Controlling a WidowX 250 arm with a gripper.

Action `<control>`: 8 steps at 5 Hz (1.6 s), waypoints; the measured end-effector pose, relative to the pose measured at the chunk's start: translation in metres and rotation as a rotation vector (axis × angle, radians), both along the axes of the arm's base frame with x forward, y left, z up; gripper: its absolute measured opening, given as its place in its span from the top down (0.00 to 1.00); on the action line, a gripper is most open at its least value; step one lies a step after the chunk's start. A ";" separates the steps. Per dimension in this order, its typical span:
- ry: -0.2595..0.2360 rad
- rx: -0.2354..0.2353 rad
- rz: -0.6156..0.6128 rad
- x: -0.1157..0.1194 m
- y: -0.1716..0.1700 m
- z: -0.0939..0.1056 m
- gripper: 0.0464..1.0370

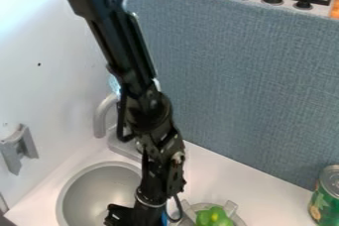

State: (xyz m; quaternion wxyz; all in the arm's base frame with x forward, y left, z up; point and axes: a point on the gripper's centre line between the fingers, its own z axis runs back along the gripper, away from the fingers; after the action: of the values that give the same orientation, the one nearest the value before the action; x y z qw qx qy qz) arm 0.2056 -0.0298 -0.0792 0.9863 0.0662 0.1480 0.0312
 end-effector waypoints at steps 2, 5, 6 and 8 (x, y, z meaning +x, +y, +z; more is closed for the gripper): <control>-0.130 -0.006 -0.040 -0.005 -0.015 0.045 0.41; -0.201 -0.076 -0.270 0.011 -0.131 0.100 0.41; -0.191 -0.095 -0.350 0.018 -0.179 0.093 0.41; -0.154 -0.076 -0.447 0.038 -0.238 0.052 0.41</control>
State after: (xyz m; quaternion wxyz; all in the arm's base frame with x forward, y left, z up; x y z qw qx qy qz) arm 0.2432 -0.2675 -0.0274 0.9789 0.0576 0.0552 -0.1884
